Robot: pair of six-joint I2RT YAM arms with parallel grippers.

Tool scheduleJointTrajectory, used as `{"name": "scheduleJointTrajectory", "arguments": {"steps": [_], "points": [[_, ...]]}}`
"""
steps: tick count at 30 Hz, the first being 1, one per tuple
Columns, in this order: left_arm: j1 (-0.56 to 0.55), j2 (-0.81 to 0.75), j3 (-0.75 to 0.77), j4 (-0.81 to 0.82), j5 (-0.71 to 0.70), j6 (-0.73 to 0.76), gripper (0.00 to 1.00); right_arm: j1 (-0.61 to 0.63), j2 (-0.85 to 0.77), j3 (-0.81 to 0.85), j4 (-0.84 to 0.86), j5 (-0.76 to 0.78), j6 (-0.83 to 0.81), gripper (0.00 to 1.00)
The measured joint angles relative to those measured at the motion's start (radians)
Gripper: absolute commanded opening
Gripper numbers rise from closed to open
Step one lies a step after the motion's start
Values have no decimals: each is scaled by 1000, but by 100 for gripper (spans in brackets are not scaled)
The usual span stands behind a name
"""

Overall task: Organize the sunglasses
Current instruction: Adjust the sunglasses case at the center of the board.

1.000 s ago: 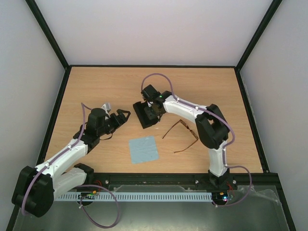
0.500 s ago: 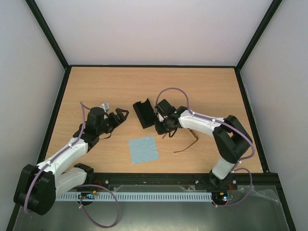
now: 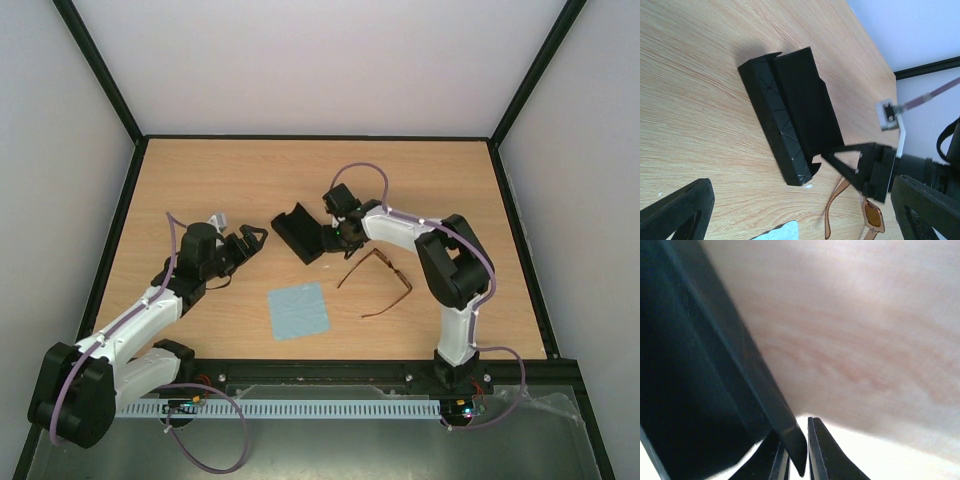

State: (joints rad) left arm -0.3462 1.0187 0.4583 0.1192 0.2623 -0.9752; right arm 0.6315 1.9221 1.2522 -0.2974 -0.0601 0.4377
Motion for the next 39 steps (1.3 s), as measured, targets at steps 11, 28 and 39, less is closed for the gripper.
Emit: {"name": "scheduleJointTrajectory", "arguments": {"steps": [11,28,39], "points": [[0,0,0,0,9,0,99,-80,146,244,-35,78,-44,14],[0,-40,0,-29,10,1,99,-95,36,172,-33,34,-99,41],[1,-61,0,-60,1,3,99,-45,103,425,-11,-108,-20,38]]}}
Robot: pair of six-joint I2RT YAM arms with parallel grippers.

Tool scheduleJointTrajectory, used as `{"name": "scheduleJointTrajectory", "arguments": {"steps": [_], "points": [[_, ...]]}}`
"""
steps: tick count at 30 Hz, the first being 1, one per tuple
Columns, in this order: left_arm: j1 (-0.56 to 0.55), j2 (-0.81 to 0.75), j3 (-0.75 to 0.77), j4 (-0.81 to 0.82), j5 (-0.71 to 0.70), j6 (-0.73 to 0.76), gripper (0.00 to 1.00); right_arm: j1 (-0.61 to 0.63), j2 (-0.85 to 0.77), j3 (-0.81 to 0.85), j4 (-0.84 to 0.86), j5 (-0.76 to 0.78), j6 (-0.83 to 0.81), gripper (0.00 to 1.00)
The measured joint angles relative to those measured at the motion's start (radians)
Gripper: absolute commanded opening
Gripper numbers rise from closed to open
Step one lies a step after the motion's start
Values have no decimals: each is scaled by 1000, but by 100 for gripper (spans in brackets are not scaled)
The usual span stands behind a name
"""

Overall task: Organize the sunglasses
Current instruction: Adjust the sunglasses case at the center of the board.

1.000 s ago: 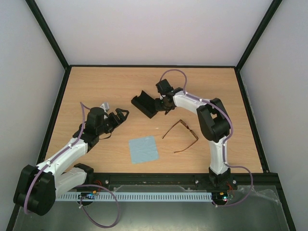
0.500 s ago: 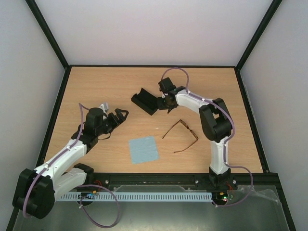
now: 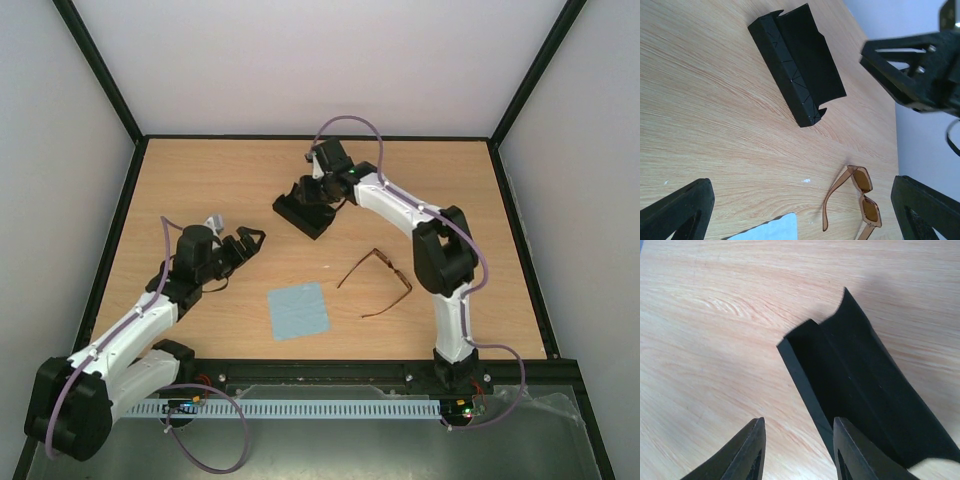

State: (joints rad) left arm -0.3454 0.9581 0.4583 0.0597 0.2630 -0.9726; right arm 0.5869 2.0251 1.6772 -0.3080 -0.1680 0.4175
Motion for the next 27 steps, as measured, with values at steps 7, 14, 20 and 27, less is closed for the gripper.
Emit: {"name": "scheduleJointTrajectory", "arguments": {"steps": [7,14,20,27], "points": [[0,-59,0,-49,-6,2,99,14,201,155,-4,-5,34,37],[0,-74,1,-88,-10,11,99,29,323,265,-40,32,39,36],[0,-75,1,-94,-10,12,99,51,329,290,-57,35,28,34],[0,-75,1,-94,-10,12,100,68,327,211,-51,17,-4,34]]}}
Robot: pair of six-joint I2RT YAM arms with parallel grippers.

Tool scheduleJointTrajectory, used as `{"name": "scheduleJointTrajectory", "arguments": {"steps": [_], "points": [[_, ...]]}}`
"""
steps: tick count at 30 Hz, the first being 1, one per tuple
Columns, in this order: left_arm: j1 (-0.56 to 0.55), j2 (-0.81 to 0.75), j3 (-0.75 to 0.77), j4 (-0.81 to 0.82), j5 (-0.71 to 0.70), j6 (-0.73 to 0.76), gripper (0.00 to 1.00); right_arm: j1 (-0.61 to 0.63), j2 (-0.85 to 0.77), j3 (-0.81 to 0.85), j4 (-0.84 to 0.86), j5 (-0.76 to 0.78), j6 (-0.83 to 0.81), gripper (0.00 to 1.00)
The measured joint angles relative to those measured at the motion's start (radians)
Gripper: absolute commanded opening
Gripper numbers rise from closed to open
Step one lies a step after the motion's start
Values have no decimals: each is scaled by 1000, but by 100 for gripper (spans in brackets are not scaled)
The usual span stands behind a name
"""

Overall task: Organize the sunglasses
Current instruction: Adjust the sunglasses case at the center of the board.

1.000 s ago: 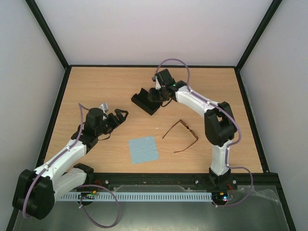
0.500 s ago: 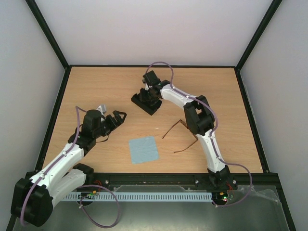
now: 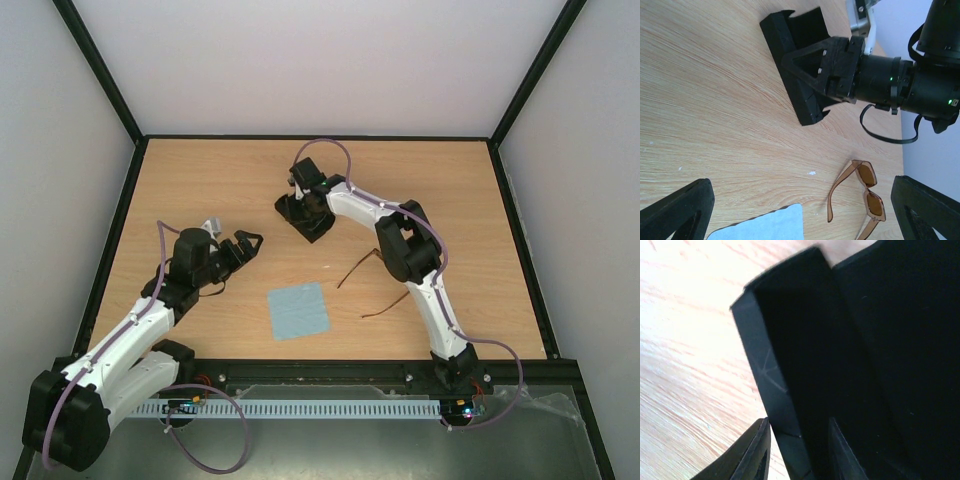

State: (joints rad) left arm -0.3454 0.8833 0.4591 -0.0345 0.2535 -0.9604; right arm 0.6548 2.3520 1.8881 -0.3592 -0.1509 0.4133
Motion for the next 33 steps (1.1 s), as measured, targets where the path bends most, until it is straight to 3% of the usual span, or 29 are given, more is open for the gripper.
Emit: {"name": "scheduleJointTrajectory", "arguments": {"steps": [22,28,33], "points": [[0,-39,-11,10,1,-11,99,68,-311,-434,0,-22,-244,30],[-16,-39,-16,18,0,-18,99,80,-428,-545,-21,40,-278,49],[-28,-39,-21,30,0,-26,100,68,-534,-606,-14,101,-250,45]]}}
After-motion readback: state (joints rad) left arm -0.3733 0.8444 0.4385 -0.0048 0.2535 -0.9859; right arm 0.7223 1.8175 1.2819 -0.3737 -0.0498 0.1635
